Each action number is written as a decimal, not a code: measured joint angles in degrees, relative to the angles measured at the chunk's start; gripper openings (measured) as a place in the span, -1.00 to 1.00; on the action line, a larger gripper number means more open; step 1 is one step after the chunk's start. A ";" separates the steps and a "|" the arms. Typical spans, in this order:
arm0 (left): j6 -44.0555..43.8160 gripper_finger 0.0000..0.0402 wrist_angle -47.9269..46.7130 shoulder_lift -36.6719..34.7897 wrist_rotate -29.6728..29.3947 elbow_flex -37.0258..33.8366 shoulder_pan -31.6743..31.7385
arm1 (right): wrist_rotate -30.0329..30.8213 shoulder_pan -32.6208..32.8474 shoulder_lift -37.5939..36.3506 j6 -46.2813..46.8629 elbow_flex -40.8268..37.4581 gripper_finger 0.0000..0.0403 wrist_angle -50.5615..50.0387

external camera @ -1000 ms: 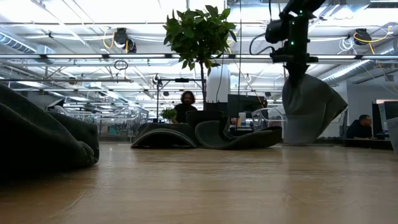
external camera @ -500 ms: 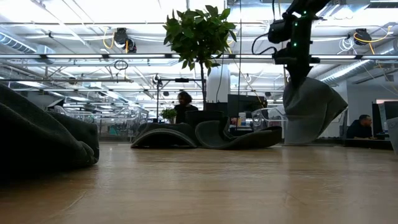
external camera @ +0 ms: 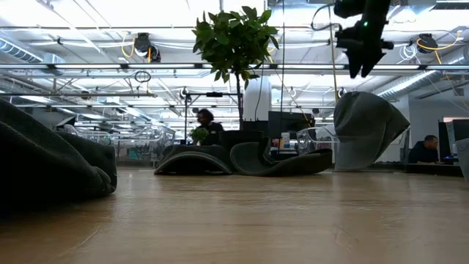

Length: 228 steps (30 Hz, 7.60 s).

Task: Pick & Place hat
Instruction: Put the gray cap into the right transparent bin

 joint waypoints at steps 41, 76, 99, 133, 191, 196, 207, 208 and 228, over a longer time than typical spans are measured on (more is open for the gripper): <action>-1.57 0.17 0.13 0.11 2.50 0.00 0.00 | -28.11 43.61 12.24 4.09 30.13 0.25 -21.93; -2.65 0.17 0.07 0.11 7.89 0.00 -0.19 | -30.33 58.22 5.07 8.38 -15.44 0.25 -11.97; -2.40 0.17 -0.44 0.11 9.77 0.00 -0.21 | -40.68 60.95 5.04 16.12 -40.19 0.25 15.05; -1.18 0.17 -0.37 0.10 9.27 0.00 -0.20 | -49.18 62.66 3.08 25.49 -43.69 -0.99 19.37; 13.90 0.17 8.00 0.39 1.98 -0.02 -0.19 | -10.60 55.53 -6.06 13.88 9.33 -1.00 52.87; 14.34 0.17 7.91 1.25 -1.32 -0.02 -0.21 | -10.52 53.64 -5.01 11.78 9.51 -1.00 60.50; 16.96 0.17 9.75 6.38 -2.97 -0.02 -0.22 | -13.82 49.50 -1.01 11.20 9.48 -1.00 74.58; 16.96 0.17 10.16 6.90 -2.95 -0.02 -0.22 | -13.80 49.24 -0.99 11.21 9.45 -1.00 74.47; 18.71 0.17 21.61 16.48 -4.29 -0.02 -2.91 | -15.30 47.18 -0.84 10.89 9.44 -1.00 74.95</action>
